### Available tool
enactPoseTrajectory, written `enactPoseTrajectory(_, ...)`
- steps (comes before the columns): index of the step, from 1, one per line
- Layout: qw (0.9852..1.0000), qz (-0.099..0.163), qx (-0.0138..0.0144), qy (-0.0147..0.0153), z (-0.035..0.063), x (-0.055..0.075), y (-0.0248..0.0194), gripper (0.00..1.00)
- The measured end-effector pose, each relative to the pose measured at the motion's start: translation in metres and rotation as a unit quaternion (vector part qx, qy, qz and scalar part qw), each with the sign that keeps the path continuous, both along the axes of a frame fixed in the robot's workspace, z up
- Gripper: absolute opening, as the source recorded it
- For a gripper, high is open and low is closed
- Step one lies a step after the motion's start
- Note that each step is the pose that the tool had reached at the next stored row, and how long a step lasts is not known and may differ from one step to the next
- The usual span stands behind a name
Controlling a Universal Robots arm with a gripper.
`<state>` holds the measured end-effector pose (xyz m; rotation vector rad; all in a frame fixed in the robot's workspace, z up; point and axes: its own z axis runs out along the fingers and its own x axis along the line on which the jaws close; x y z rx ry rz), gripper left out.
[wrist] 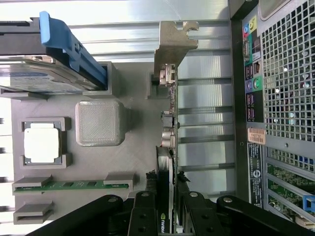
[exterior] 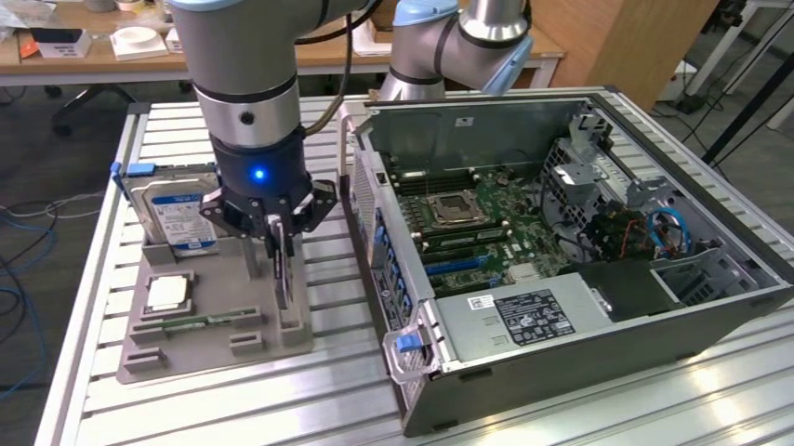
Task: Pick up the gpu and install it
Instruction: 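Pick up the gpu and move the gpu toward the slot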
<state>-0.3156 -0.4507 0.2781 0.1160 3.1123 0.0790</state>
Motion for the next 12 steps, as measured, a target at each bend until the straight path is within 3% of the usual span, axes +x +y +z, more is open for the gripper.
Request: enactPoseTrajectory(12,1.0000,0.000,0.0000,0.0000,0.0025,0.0000,0.0000,0.26)
